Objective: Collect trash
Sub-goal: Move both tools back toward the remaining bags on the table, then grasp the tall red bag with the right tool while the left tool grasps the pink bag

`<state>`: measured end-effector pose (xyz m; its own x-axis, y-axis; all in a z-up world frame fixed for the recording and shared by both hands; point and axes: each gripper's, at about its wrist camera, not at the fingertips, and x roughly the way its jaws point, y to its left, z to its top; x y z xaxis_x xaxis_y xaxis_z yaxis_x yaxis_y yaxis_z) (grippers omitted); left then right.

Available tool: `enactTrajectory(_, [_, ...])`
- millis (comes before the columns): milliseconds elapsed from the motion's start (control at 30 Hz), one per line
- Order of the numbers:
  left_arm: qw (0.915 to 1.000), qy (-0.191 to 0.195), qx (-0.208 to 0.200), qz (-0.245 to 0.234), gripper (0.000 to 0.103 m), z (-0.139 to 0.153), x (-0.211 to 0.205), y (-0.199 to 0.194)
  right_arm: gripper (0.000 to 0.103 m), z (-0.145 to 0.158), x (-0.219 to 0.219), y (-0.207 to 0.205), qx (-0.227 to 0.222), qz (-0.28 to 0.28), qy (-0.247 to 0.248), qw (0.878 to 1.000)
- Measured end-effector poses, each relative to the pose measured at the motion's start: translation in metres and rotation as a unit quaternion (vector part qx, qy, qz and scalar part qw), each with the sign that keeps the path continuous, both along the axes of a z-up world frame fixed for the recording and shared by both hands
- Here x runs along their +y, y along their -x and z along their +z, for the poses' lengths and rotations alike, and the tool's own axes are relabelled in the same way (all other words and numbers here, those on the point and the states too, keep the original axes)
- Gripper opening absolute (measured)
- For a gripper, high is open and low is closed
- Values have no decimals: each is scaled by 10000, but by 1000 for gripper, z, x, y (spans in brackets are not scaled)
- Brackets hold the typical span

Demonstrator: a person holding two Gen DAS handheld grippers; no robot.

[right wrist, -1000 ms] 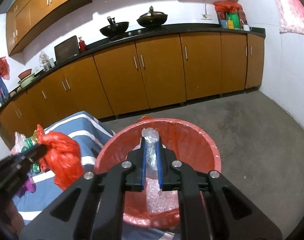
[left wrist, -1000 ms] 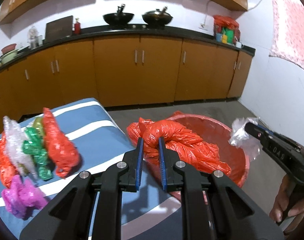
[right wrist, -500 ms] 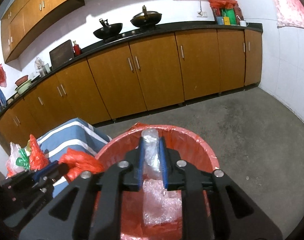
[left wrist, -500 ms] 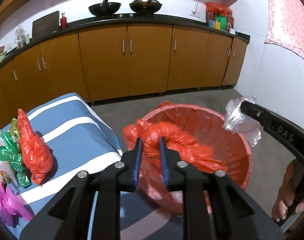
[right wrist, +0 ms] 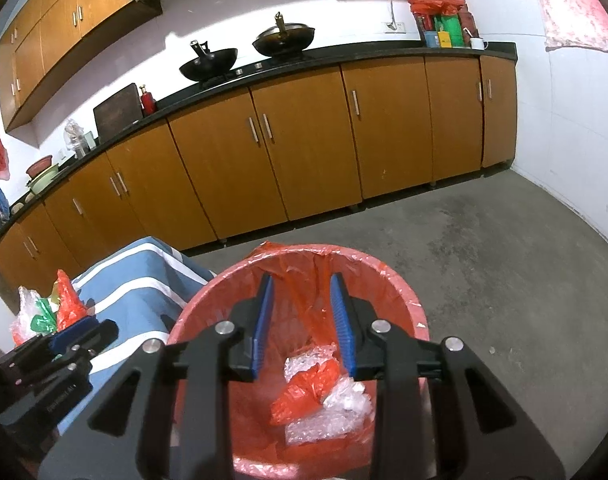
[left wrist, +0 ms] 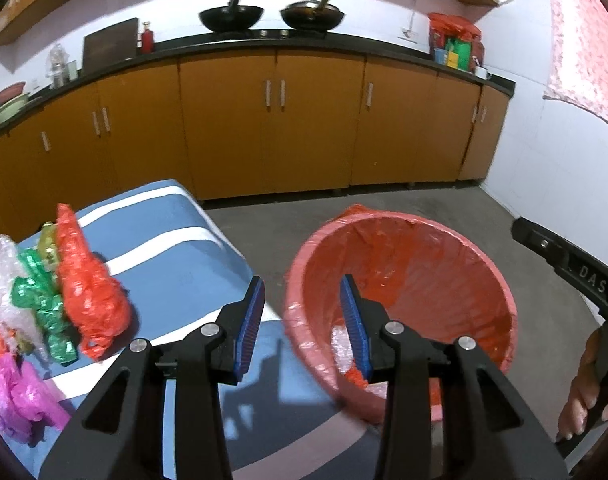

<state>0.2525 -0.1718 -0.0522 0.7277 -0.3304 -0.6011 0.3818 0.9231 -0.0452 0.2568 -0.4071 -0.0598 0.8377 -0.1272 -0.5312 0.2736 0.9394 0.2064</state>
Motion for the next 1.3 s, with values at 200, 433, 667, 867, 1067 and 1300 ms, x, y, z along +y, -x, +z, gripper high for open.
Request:
enactTrajectory(200, [9992,36,-231,315,43,12,40,14,31,6,18,5,-43,217,78,9997])
enactTrajectory(433, [9929,5,-610,1025,47,24,117,42,31,10,72,5,-37,780,156,9968])
enactTrajectory(667, [9722,-396,-837,2153,52,17,217,71,31,3,160,-2,92,1636,304,9860])
enactTrajectory(867, [9535,-266,-656,2931,56,7,288,87,31,-7,224,-19,296,2169,267,9754])
enactTrajectory(1067, [9483,-176,-688,3093,65,3,314,91,45,-18,273,-48,426,2512,320,9665])
enactTrajectory(1300, [9554,-54,-752,2855,75,-2,319,84,53,-36,304,-93,643,2522,412,9647])
